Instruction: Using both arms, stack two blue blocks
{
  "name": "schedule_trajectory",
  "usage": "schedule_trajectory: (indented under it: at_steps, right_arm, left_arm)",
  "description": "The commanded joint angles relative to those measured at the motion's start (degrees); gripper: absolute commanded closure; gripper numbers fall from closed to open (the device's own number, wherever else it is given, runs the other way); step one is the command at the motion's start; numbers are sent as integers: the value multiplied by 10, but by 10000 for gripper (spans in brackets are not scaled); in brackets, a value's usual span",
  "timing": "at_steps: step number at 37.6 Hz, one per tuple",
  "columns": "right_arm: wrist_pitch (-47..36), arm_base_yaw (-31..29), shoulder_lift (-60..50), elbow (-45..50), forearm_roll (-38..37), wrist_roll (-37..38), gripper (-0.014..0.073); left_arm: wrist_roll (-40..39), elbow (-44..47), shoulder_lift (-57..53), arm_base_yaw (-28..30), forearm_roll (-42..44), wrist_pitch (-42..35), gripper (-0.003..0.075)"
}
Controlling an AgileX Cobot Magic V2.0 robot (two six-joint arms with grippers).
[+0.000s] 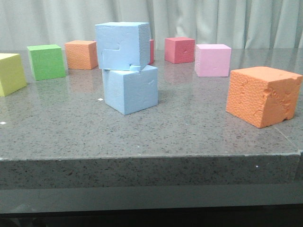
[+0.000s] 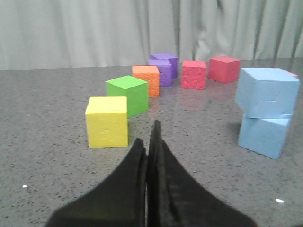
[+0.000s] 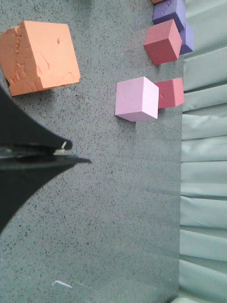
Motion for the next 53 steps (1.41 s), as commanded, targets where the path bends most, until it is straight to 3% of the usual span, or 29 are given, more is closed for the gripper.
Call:
schedule_trajectory:
  at_steps: [1, 15, 21, 53]
  right_arm:
    - [-44, -1, 2, -16, -4, -3, 662]
    - [-44, -1, 2, -16, -4, -3, 662]
    - [-44, -1, 2, -16, -4, -3, 662]
    - [-42, -1, 2, -16, -4, -3, 662]
  left_arm:
    - [34, 8, -11, 45, -29, -90, 741]
    - [34, 96, -11, 172, -29, -135, 741]
    - [33, 138, -11, 170, -29, -191, 741]
    - [33, 138, -10, 170, -29, -202, 741]
